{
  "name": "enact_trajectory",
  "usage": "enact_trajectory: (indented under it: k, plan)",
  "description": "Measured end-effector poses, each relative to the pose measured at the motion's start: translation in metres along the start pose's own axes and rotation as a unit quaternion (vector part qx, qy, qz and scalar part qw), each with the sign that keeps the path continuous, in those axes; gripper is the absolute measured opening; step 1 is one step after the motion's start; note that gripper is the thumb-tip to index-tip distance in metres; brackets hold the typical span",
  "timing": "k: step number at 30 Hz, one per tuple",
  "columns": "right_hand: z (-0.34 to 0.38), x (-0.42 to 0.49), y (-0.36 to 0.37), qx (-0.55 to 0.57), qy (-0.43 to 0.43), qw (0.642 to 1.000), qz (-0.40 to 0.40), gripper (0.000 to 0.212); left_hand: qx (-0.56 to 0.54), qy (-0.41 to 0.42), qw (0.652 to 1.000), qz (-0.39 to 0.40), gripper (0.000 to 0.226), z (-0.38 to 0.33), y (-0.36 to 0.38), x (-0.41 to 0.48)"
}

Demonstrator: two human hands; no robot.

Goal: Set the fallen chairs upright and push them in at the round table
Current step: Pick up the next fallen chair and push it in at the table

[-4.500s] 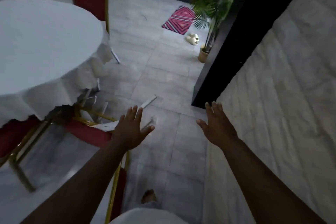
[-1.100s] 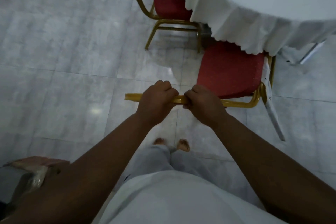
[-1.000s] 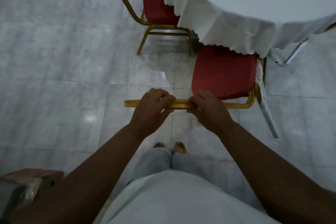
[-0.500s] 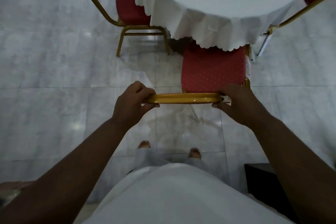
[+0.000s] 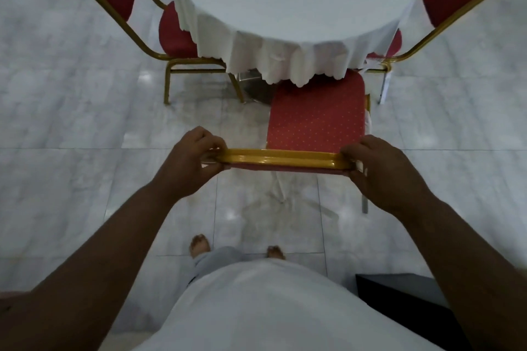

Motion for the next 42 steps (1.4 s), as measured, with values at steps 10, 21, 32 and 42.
enact_trajectory:
  k: [10,21,32,42]
  plan:
    - [-0.061,-0.024,-0.011,-0.005,0.031,0.999,-0.011,0.029,0.057,0.012,0.996,0.066,0.025,-0.036,0.048,0.031]
    - [-0.081,-0.035,0.005,0.022,0.02,0.999,-0.035,0.028,0.047,0.025,0.998,0.041,0.031,-0.054,0.057,0.025]
    - [-0.129,-0.027,0.022,0.02,0.067,0.996,-0.062,0.03,0.068,0.036,0.997,0.031,0.032,-0.089,0.093,0.04]
    - [-0.145,-0.018,0.052,0.051,0.093,0.991,-0.079,0.027,0.092,0.019,0.995,0.027,0.033,-0.077,0.103,0.061]
Point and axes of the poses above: each hand's wrist, its own x-axis towards the middle knuckle, its own y-axis out of the palm, z = x × y, the point moved 6 cm from there along x, towards the middle knuckle, and after that the axes turned 13 degrees about -x, right-handed, at the moved point
